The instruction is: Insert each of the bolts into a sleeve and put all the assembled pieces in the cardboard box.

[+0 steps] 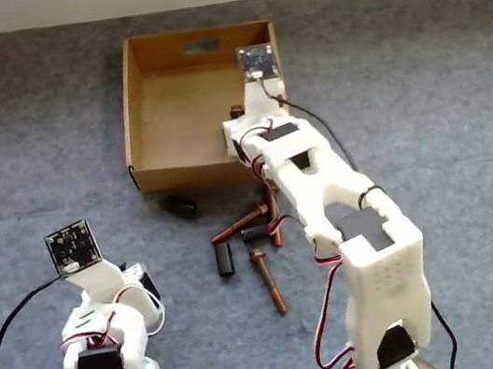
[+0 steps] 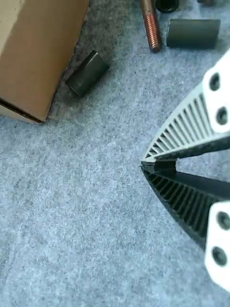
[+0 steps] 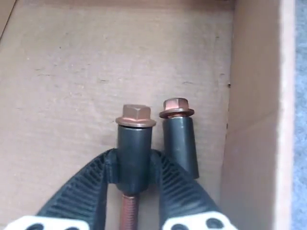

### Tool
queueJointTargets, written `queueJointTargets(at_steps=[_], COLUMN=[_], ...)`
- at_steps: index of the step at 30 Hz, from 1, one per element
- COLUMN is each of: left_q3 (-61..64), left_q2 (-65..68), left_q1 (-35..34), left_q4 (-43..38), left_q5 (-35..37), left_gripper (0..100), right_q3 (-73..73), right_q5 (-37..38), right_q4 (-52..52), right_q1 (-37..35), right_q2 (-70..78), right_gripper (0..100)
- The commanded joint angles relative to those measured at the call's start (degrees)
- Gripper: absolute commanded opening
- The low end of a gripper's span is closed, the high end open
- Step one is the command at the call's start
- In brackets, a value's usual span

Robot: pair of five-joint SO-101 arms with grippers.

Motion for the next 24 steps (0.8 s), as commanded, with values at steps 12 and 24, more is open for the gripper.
queueJointTargets(at_steps=[12,24], left_q3=[1.01,1.01], left_q2=[-0.31,-0.31], left_q1=[0.57,0.57], left_q4=[-1.23,-1.23], left_q5=[-0.35,-0.35], left_gripper=[1,1], right_q3=[-2.68,-1.71], right_q5=[-0.53,-0.62], right_q4=[0.40,27.47], right_q1=[1.19,0.57], right_q2=[-7.25,-29.85], right_gripper=[10.1,10.1])
